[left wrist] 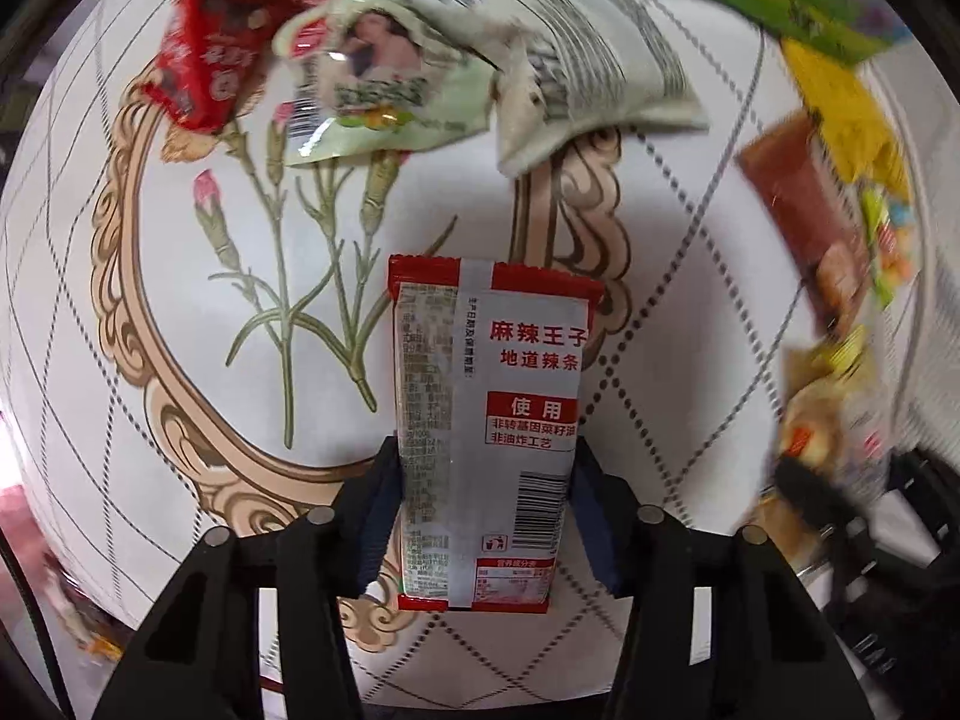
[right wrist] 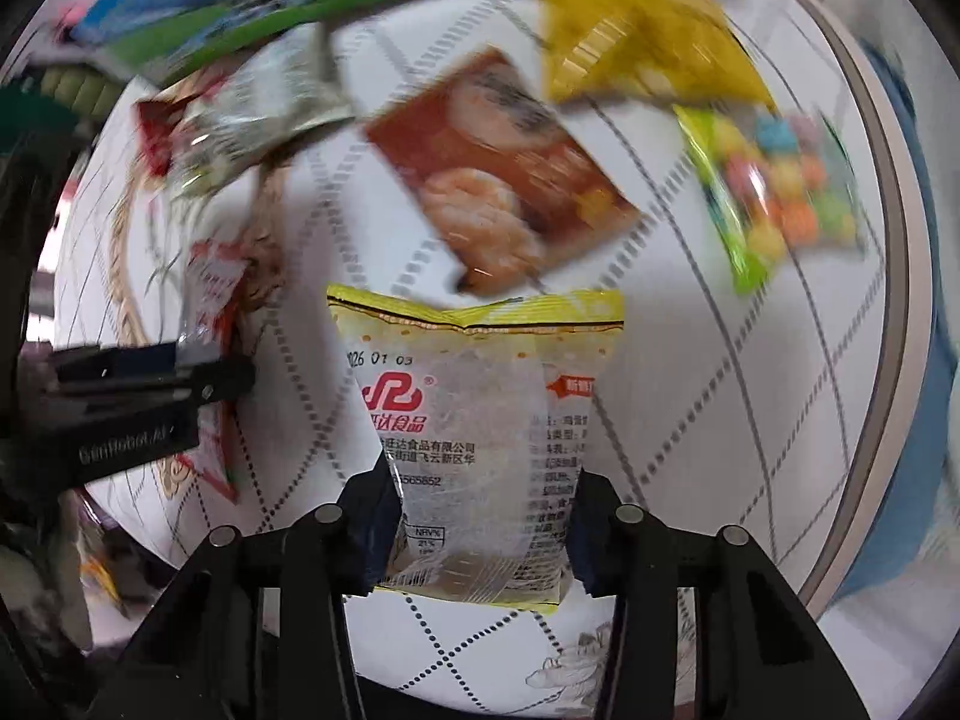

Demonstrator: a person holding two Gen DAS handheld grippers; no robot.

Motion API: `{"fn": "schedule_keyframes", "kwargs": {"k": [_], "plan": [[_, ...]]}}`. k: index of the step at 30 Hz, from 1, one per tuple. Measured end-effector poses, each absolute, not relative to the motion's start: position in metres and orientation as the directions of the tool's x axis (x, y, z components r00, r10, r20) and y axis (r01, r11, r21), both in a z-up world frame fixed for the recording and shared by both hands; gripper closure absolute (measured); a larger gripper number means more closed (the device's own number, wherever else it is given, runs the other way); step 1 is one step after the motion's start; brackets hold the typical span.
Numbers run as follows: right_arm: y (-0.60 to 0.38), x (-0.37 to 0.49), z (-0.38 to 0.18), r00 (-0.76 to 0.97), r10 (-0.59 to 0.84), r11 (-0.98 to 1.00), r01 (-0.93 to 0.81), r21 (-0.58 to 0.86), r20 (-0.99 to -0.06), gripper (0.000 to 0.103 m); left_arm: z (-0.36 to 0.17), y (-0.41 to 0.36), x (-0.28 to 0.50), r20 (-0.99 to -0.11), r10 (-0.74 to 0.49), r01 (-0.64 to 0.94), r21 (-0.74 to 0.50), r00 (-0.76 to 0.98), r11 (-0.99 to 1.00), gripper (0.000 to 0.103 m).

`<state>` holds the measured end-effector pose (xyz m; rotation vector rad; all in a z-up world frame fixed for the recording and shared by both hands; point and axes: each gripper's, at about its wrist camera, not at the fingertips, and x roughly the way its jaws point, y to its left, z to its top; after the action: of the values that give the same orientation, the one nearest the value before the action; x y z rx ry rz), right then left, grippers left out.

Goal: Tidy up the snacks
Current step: 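Grasp the red-white spicy strip packet with the left tool while the right tool grasps a clear bread bag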

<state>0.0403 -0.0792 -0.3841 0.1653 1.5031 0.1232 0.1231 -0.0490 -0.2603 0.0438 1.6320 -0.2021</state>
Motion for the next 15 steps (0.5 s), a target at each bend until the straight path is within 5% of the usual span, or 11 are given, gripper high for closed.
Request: {"fn": "schedule_keyframes", "kwargs": {"k": [11,15], "plan": [[-0.069,0.044,-0.397,0.040,0.199,0.978,0.062,0.201,-0.979,0.052,-0.271,-0.046,0.125,-0.979,-0.152,0.104,-0.166,-0.134,0.981,0.047],[-0.072,0.043,-0.405,0.050,0.188,0.980,0.058,0.191,-0.981,0.058,-0.262,-0.056,0.107,-0.991,-0.114,0.140,-0.124,-0.077,0.982,0.058]]}}
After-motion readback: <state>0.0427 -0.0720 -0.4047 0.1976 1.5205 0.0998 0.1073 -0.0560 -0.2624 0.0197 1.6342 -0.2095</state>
